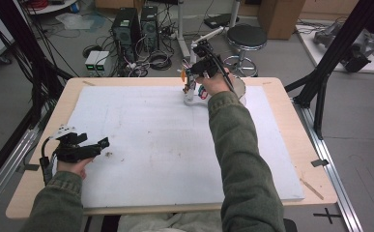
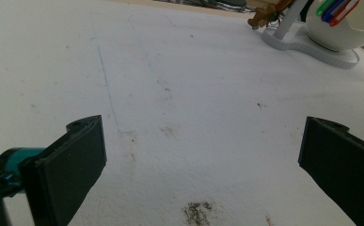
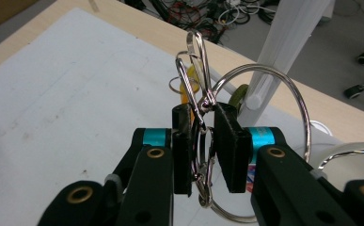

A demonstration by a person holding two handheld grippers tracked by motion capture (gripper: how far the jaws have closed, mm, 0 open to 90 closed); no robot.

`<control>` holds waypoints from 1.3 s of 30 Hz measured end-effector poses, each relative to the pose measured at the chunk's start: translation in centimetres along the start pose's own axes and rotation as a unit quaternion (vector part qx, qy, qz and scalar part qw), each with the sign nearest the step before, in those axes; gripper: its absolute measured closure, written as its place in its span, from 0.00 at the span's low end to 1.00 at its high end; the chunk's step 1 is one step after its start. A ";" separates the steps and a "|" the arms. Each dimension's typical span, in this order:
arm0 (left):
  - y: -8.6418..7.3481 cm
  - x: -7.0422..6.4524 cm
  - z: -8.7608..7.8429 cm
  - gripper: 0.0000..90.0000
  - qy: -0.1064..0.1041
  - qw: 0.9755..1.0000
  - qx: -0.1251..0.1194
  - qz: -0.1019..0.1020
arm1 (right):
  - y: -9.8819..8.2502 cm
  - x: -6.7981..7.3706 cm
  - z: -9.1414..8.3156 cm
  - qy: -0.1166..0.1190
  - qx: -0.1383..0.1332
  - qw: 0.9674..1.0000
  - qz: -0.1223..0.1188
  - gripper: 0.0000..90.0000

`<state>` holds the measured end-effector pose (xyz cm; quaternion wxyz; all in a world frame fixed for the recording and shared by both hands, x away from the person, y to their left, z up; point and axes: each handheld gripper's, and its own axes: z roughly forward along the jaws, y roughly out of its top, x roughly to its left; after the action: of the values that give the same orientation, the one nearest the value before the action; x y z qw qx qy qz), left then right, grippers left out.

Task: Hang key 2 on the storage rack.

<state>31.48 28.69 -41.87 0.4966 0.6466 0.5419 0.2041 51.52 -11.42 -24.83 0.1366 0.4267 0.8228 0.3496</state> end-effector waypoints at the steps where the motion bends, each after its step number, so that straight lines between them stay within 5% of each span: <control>1: 0.0 0.0 0.0 0.02 0.000 1.000 0.000 0.000 | -0.2 0.0 -0.1 0.006 -0.002 1.000 0.003 0.79; 9: -0.1 -0.1 -0.1 0.02 0.003 1.000 -0.002 -0.004 | -1.8 -0.9 -1.4 -0.001 0.003 1.000 0.025 0.59; 16: -0.1 0.0 0.0 0.02 0.004 1.000 -0.001 -0.006 | -2.8 -1.6 -2.3 -0.028 0.004 0.999 0.046 0.19; 18: -0.1 -0.1 0.0 0.02 0.003 1.000 0.001 -0.004 | -3.2 -1.9 -2.3 -0.046 0.001 0.997 0.059 0.01; 28: -0.1 0.0 -0.1 0.02 0.006 1.000 -0.001 -0.006 | -4.3 -2.5 -3.1 -0.040 0.022 0.998 0.047 0.01; 39: -0.1 -0.1 0.0 0.02 0.005 1.000 0.004 -0.004 | -6.9 -3.4 -3.4 -0.022 0.012 0.998 0.055 0.01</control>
<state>31.38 28.65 -41.92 0.4919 0.6456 0.5476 0.2033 47.54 -18.40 -27.41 0.1302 0.4806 0.7989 0.3374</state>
